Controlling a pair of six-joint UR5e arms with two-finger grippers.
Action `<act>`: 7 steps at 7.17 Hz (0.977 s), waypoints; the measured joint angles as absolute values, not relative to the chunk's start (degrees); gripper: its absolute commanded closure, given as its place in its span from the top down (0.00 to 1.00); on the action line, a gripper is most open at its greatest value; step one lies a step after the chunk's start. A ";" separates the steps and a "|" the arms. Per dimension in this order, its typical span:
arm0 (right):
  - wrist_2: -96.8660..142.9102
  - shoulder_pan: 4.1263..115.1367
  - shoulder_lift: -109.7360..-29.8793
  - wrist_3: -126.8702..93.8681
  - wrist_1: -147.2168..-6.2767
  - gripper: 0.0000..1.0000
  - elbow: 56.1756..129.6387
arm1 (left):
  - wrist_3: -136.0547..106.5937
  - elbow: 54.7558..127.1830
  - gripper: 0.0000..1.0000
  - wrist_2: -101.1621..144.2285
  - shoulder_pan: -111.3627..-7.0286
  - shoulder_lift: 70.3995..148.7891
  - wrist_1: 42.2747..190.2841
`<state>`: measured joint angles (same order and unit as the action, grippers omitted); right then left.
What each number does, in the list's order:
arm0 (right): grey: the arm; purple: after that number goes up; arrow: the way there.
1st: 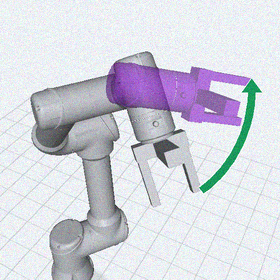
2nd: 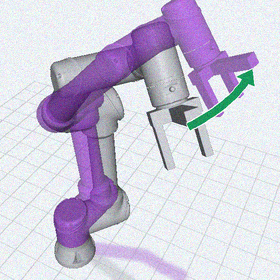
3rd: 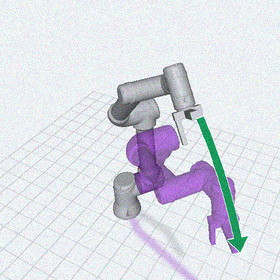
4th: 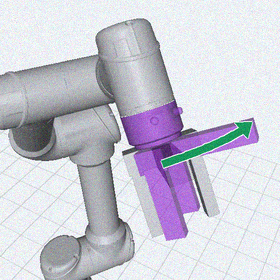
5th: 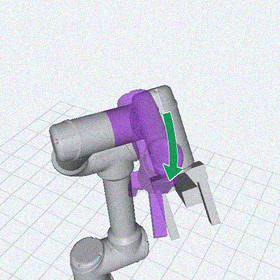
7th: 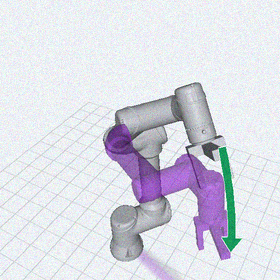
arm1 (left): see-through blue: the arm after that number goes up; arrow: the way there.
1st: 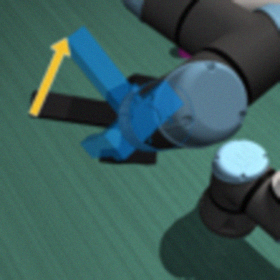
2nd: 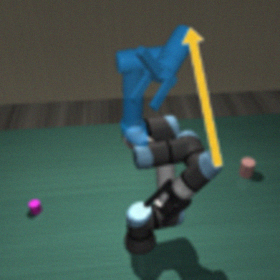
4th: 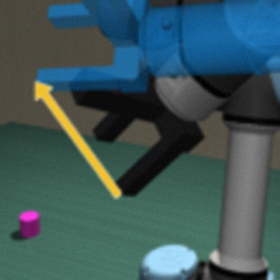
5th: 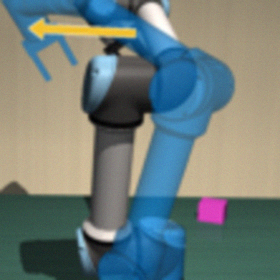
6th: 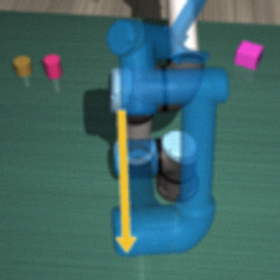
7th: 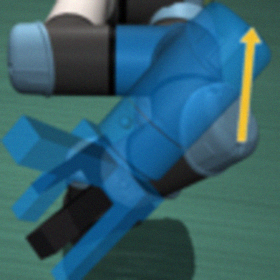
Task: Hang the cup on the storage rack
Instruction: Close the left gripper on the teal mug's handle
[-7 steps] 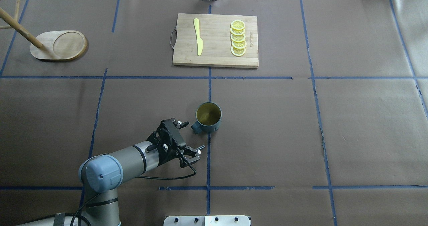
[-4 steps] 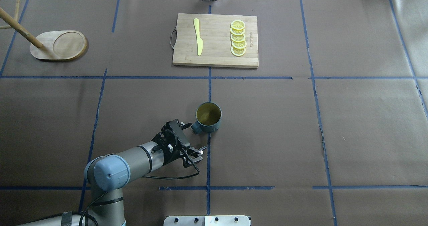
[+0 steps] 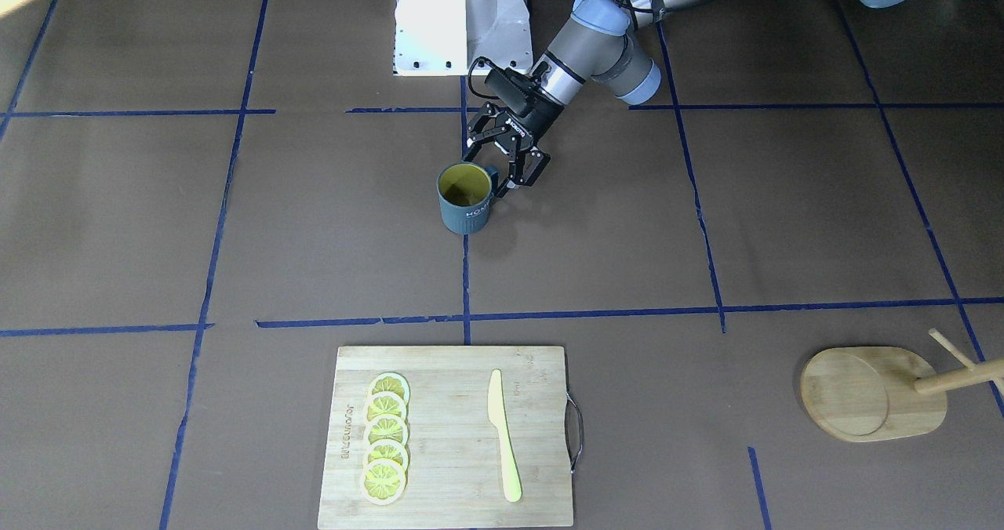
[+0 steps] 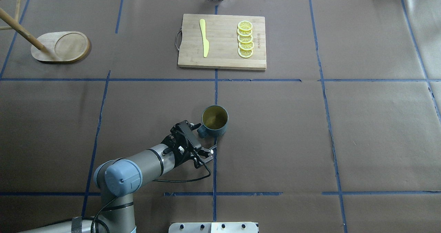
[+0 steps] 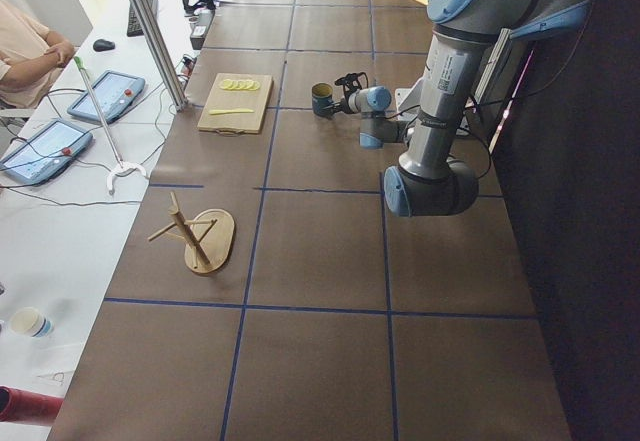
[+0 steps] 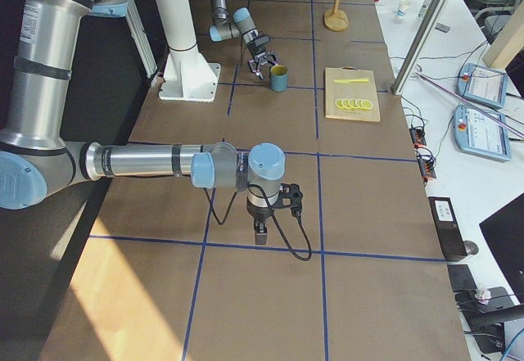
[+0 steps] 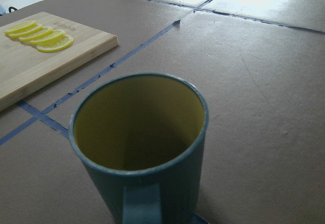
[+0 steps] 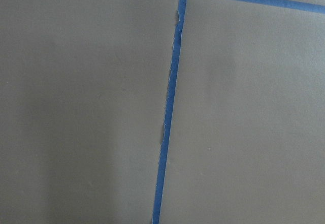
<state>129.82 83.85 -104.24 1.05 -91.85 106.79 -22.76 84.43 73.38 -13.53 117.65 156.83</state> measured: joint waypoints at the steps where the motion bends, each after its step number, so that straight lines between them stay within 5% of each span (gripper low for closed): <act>1: 129.81 83.85 -104.24 1.05 -91.85 1.00 106.79 | -24.38 84.01 0.41 73.30 -13.56 117.89 156.77; 3: 129.82 83.85 -104.24 1.05 -91.85 1.00 106.79 | -25.73 83.33 0.11 73.35 -13.78 118.15 156.73; 7: 129.81 83.85 -104.24 1.11 -91.84 1.00 106.79 | -26.62 83.39 0.00 73.28 -14.25 118.41 157.27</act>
